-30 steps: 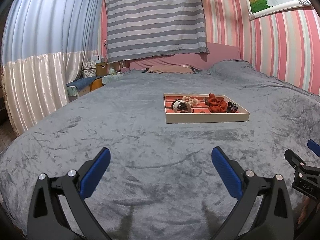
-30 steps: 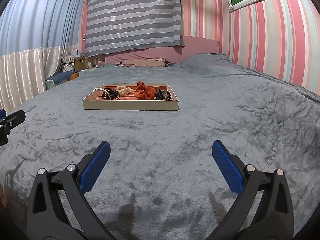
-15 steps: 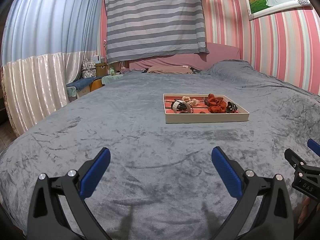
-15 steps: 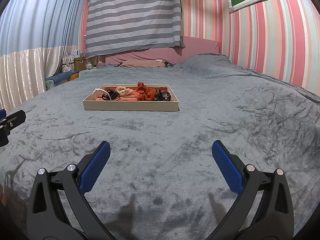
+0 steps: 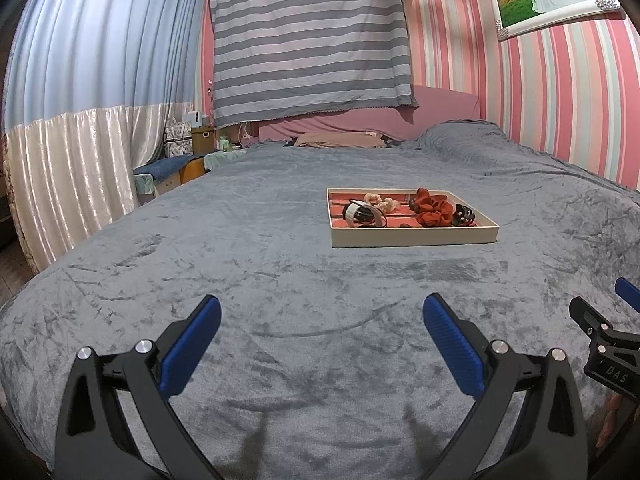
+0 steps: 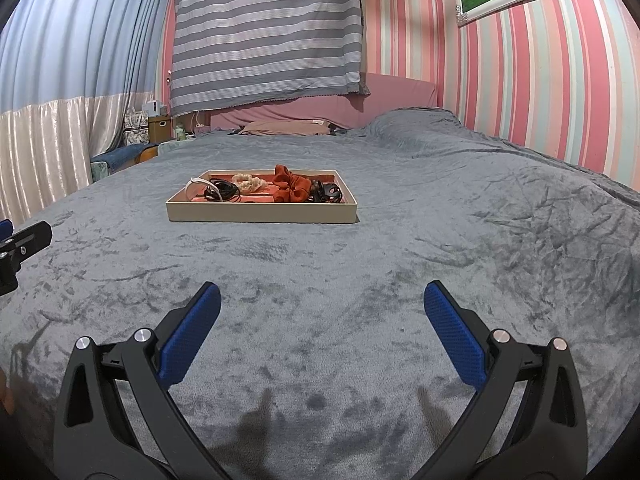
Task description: Organize jewelry
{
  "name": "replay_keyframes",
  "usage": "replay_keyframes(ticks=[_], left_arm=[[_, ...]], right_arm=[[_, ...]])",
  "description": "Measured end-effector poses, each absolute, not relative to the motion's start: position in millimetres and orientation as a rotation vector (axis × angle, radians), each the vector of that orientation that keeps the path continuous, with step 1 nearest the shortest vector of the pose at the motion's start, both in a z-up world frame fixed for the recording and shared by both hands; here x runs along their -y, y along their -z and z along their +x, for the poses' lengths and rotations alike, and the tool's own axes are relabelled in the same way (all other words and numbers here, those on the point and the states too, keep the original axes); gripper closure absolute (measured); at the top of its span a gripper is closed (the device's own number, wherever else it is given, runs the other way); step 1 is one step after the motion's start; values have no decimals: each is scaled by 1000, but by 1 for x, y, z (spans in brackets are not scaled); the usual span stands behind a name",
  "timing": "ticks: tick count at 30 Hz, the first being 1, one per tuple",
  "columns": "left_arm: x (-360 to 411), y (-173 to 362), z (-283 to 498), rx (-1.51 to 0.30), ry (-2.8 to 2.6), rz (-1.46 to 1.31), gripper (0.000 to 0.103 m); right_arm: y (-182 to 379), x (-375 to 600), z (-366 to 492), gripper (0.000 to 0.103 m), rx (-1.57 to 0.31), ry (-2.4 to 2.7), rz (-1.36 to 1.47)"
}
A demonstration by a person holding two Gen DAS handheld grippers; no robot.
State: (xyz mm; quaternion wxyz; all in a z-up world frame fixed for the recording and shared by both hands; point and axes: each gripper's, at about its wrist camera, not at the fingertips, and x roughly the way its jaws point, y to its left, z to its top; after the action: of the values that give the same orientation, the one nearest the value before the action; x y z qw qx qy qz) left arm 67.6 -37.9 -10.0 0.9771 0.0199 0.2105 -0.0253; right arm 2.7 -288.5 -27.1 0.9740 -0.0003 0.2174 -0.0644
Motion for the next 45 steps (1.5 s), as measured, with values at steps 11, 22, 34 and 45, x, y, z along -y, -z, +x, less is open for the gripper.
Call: replay_keyframes(ticks=[11, 22, 34, 45], left_arm=[[38, 8, 68, -424, 47, 39, 4], [38, 8, 68, -424, 47, 39, 4], [37, 7, 68, -422, 45, 39, 4], [38, 8, 68, -424, 46, 40, 4]], right_arm=[[26, 288, 2, 4, -436, 129, 2], [26, 288, 2, 4, -435, 130, 0], [25, 288, 1, 4, -434, 128, 0], [25, 287, 1, 4, -435, 127, 1]])
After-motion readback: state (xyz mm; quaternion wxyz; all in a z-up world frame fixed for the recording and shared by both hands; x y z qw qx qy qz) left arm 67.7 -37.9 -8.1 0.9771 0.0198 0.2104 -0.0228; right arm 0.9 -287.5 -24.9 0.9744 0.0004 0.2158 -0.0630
